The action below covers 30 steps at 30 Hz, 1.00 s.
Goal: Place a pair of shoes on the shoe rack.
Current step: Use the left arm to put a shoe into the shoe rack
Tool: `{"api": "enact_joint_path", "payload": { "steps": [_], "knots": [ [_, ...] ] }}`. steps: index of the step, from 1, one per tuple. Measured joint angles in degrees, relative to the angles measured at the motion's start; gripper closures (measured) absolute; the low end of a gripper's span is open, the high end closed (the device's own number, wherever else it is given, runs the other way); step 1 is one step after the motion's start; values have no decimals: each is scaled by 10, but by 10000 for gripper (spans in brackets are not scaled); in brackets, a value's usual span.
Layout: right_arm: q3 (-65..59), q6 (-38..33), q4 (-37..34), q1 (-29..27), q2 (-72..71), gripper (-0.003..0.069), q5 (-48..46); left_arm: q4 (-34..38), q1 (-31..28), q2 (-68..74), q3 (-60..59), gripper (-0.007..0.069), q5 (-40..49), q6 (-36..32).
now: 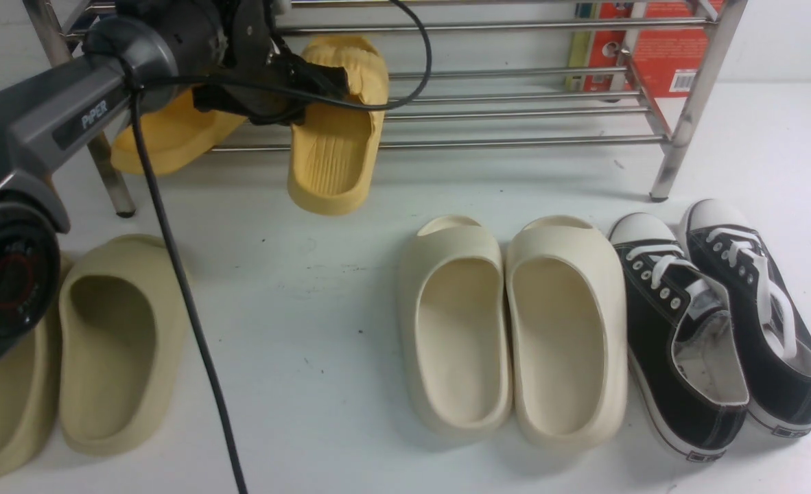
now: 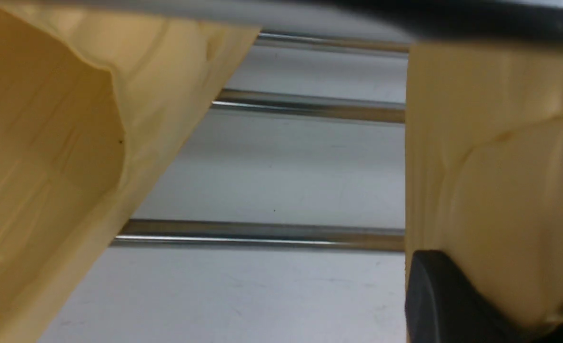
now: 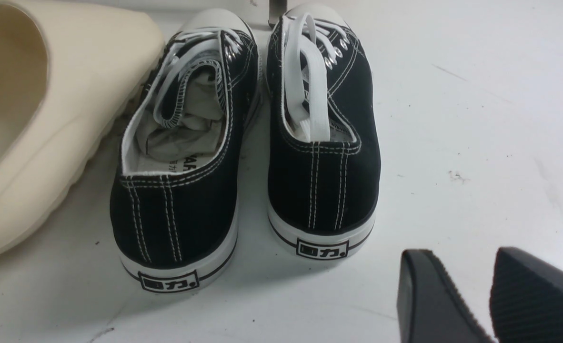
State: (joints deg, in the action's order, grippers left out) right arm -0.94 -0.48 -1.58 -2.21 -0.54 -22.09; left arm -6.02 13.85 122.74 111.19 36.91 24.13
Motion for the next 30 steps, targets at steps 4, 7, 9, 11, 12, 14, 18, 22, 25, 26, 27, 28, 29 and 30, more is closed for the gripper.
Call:
{"api": "enact_joint_path", "payload": {
  "steps": [4,7,9,11,12,14,18,22,25,26,27,28,29,30],
  "knots": [
    [0,0,0,0,0,419,0,-1,-14,0,0,587,-23,23],
    [0,0,0,0,0,419,0,-2,-23,6,1,587,-38,28],
    [0,0,0,0,0,419,0,-3,-25,12,1,587,-44,30],
    [0,0,0,0,0,419,0,-5,-26,20,1,587,-56,30],
    [0,0,0,0,0,419,0,-5,-26,26,1,587,-62,30],
    [0,0,0,0,0,419,0,-5,-26,30,1,587,-70,30],
    [0,0,0,0,0,419,0,-12,-26,42,1,587,-90,29],
    [0,0,0,0,0,419,0,-32,-26,43,2,587,-100,29],
    [0,0,0,0,0,419,0,-50,-26,43,2,573,-110,29],
    [0,0,0,0,0,419,0,-53,-26,43,2,570,-112,29],
    [0,0,0,0,0,419,0,-57,-26,43,2,557,-116,30],
    [0,0,0,0,0,419,0,-58,-26,43,2,546,-120,30],
    [0,0,0,0,0,419,0,-59,-26,43,2,545,-122,30],
    [0,0,0,0,0,419,0,-59,-26,43,2,526,-126,30]
  ]
}}
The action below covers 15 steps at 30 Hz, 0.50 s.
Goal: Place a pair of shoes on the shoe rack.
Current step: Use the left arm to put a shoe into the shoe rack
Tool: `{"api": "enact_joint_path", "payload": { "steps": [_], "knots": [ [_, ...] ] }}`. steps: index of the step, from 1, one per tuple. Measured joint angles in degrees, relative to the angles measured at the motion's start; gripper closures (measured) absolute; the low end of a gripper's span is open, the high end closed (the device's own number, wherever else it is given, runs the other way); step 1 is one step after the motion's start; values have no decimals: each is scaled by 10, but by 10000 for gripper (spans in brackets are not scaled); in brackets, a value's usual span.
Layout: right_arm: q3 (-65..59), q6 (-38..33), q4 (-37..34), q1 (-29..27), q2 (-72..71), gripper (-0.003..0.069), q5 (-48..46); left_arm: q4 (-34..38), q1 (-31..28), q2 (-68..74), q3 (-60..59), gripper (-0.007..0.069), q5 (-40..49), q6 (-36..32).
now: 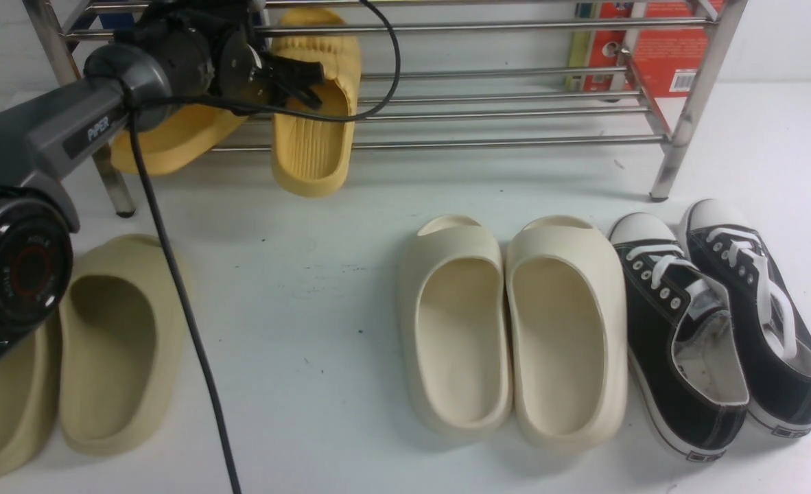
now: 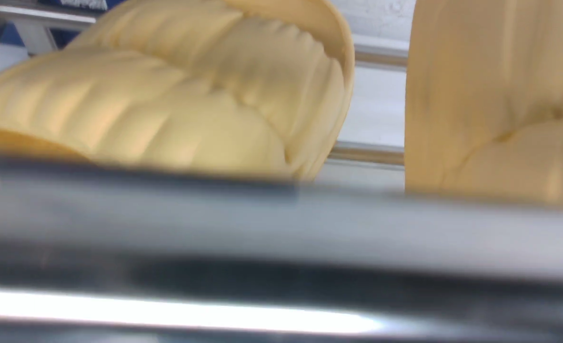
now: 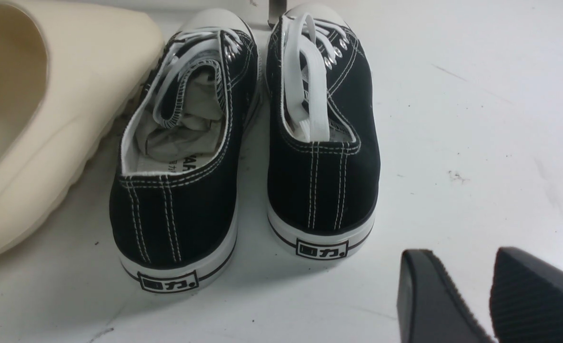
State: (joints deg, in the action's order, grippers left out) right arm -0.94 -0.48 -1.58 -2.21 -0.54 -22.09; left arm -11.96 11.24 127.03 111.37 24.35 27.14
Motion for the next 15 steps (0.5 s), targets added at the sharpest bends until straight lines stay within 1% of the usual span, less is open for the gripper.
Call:
{"api": "enact_joint_path", "payload": {
  "steps": [2,6,8,9,10,11,15],
  "knots": [
    [0,0,0,0,0,419,0,0,0,0,0,512,-3,0],
    [0,0,0,0,0,419,0,-1,0,0,0,442,-9,1],
    [0,0,0,0,0,419,0,-1,0,0,0,425,-9,1],
    [0,0,0,0,0,419,0,-1,0,0,0,398,-9,8],
    [0,0,0,0,0,419,0,0,0,0,0,394,-9,9],
    [0,0,0,0,0,419,0,0,0,0,0,371,-10,21],
    [0,0,0,0,0,419,0,3,0,-6,0,341,-7,43]
  ]
}}
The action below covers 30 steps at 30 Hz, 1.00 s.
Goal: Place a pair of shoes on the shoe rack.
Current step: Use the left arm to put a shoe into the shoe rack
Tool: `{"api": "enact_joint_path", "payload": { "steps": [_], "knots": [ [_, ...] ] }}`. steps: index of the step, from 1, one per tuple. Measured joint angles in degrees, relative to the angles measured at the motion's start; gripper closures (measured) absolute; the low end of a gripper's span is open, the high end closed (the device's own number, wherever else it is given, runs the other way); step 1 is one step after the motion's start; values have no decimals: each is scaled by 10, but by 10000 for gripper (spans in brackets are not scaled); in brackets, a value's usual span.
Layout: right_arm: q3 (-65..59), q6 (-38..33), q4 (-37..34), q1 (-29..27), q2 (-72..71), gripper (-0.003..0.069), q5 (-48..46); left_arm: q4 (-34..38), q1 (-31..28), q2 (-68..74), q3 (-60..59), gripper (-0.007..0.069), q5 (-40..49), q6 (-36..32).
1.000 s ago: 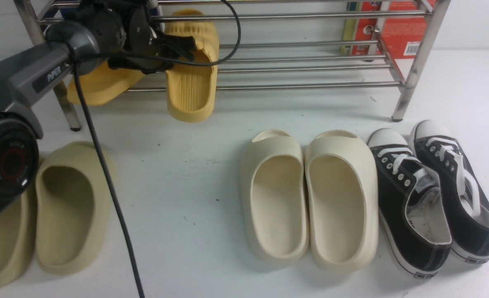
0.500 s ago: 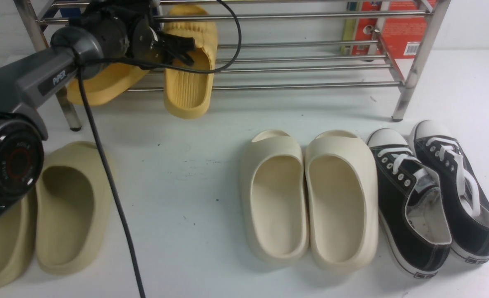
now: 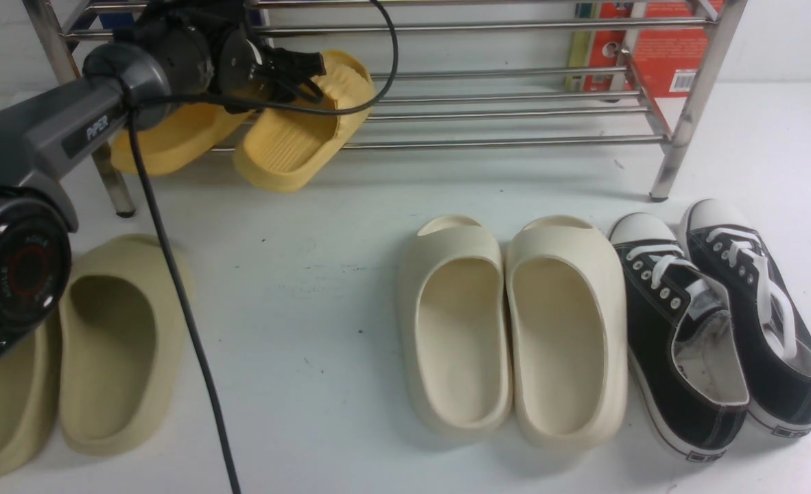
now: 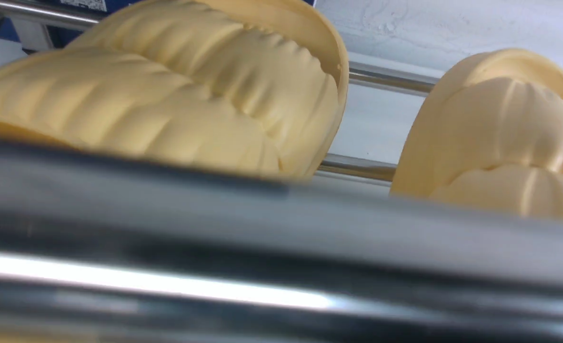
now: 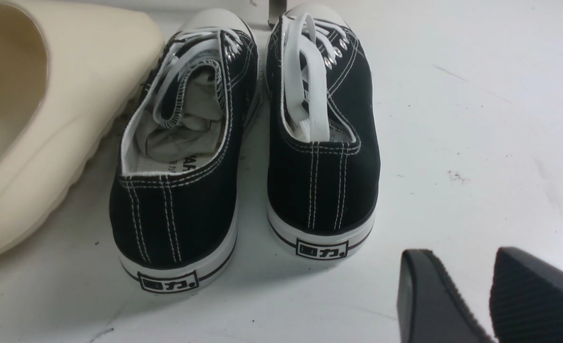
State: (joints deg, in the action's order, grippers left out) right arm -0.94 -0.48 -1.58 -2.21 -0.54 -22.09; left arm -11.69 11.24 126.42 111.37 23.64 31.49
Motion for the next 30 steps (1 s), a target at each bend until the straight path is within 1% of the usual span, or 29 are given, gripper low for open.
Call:
{"api": "enact_joint_path", "payload": {
  "steps": [4,10,18,23,25,28,29,30],
  "knots": [
    [0,0,0,0,0,419,0,0,0,-12,0,335,13,4],
    [0,0,0,0,0,419,0,1,0,-27,2,335,55,6],
    [0,0,0,0,0,419,0,1,0,-12,2,335,61,6],
    [0,0,0,0,0,419,0,3,0,-36,2,335,100,6],
    [0,0,0,0,0,419,0,8,1,-52,2,335,121,-5],
    [0,0,0,0,0,419,0,23,3,-73,2,337,169,-47],
    [0,0,0,0,0,419,0,38,6,-82,2,347,204,-76],
    [0,0,0,0,0,419,0,38,7,-82,2,347,204,-76]
  ]
}}
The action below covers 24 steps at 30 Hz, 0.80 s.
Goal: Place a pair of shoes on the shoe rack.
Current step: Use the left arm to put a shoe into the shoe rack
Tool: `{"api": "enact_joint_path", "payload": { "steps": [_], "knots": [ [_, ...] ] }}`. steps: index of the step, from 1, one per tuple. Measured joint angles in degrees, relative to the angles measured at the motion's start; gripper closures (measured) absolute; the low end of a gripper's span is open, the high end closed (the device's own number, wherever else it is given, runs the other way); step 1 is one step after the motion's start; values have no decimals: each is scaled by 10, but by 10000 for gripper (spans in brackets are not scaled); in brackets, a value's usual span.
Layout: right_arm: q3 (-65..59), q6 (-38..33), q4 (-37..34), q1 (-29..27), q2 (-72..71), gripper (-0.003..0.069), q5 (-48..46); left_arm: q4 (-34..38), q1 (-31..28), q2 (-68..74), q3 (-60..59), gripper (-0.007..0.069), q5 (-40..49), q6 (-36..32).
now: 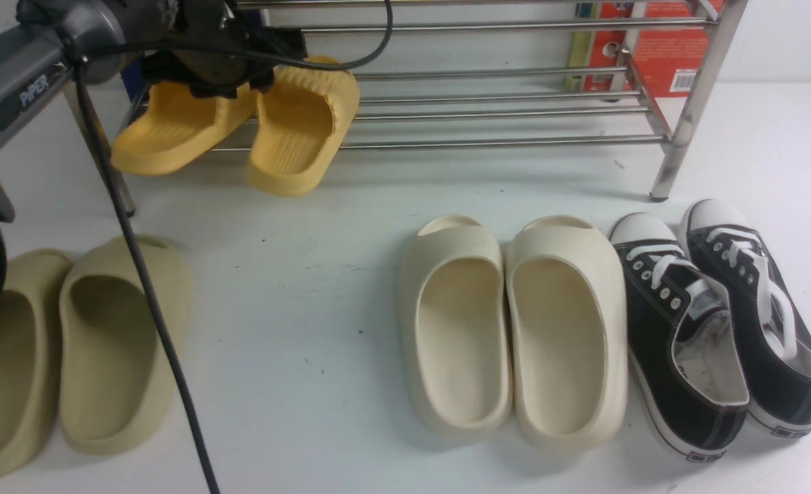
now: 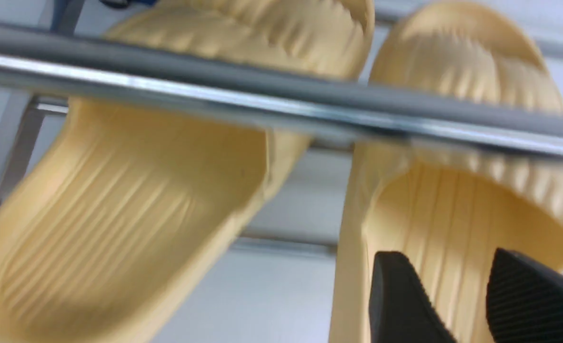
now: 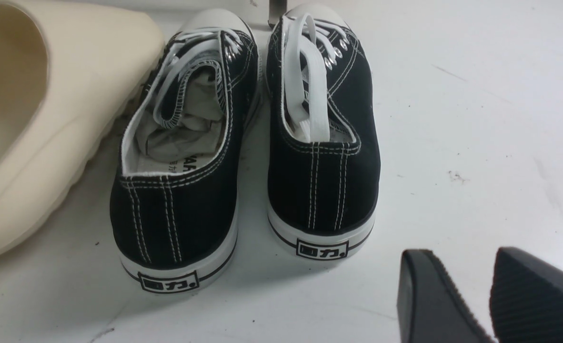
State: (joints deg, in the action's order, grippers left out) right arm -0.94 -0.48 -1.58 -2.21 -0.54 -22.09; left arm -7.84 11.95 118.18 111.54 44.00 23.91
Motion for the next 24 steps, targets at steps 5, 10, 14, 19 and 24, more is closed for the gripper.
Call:
{"api": "enact_joint_path", "payload": {
  "steps": [5,10,14,19,24],
  "knots": [
    [0,0,0,0,0,419,0,73,14,-62,-58,489,108,-117],
    [0,0,0,0,0,419,0,122,16,-175,-190,638,114,-203],
    [0,0,0,0,0,419,0,162,16,-208,-248,638,134,-247],
    [0,0,0,0,0,419,0,187,16,-157,-276,638,110,-294],
    [0,0,0,0,0,419,0,183,16,-93,-278,638,-7,-343]
  ]
}}
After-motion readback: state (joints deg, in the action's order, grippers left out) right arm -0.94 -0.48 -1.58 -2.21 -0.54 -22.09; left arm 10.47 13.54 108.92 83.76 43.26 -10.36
